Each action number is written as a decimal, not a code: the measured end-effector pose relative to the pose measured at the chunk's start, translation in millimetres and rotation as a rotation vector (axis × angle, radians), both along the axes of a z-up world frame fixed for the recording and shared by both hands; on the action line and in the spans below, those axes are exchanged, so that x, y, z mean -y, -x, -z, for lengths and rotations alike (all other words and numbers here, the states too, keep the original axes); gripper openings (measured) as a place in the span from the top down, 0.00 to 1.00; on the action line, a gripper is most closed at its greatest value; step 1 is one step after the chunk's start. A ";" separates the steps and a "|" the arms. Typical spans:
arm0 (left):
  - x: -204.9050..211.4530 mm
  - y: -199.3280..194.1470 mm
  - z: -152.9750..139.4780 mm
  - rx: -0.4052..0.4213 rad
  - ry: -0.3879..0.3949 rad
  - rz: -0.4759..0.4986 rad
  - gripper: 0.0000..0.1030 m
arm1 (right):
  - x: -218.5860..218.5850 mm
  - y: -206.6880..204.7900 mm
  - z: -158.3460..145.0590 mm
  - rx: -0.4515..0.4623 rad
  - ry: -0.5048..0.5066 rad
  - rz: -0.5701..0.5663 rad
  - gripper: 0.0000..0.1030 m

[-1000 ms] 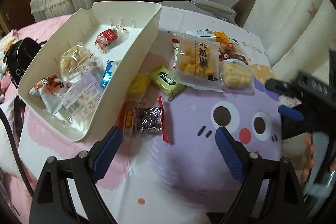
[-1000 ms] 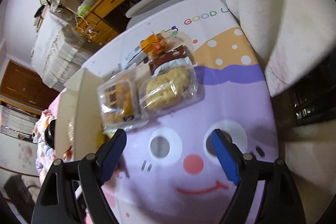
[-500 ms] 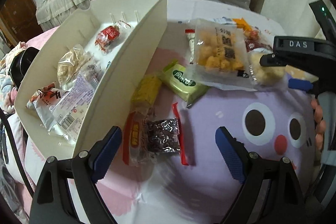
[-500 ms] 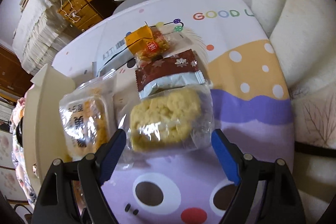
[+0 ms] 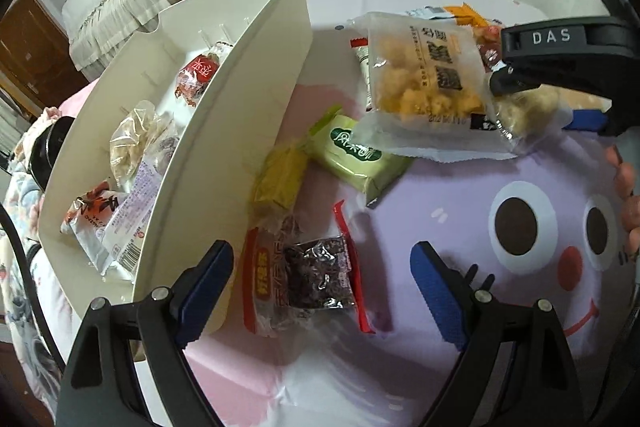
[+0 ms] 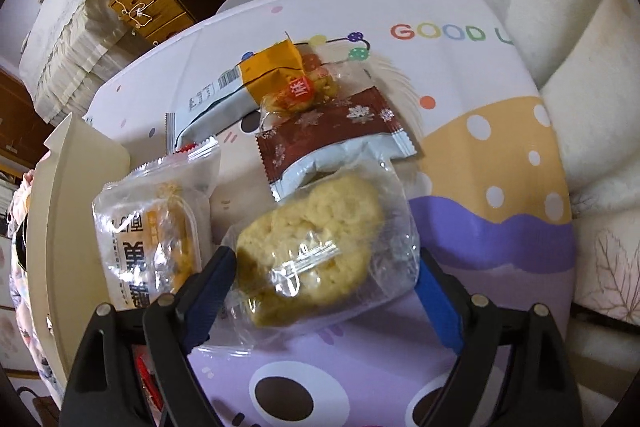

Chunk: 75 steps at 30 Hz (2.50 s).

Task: Organize snacks
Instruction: 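Grasp the clear-wrapped yellow cake with the right gripper while the left grasps the dark-wrapped candy, then carry the yellow cake and dark candy into the white tray and release both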

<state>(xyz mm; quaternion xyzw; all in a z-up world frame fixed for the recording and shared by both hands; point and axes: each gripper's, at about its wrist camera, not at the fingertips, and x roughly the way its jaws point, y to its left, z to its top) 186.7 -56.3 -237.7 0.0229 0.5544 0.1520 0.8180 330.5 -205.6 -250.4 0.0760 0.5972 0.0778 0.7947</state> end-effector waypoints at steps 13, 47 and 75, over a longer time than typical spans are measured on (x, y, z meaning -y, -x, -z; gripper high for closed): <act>8.6 -4.7 16.0 -0.076 -0.186 -0.020 0.29 | -4.2 7.7 -8.2 0.044 -0.001 -0.079 0.42; 59.5 60.9 -25.9 0.052 -0.028 0.132 0.73 | 56.6 126.0 -64.2 0.087 -0.023 -0.111 0.48; -16.8 138.3 -164.3 0.234 0.182 0.119 0.73 | 9.6 232.8 -130.2 0.252 -0.097 -0.338 0.48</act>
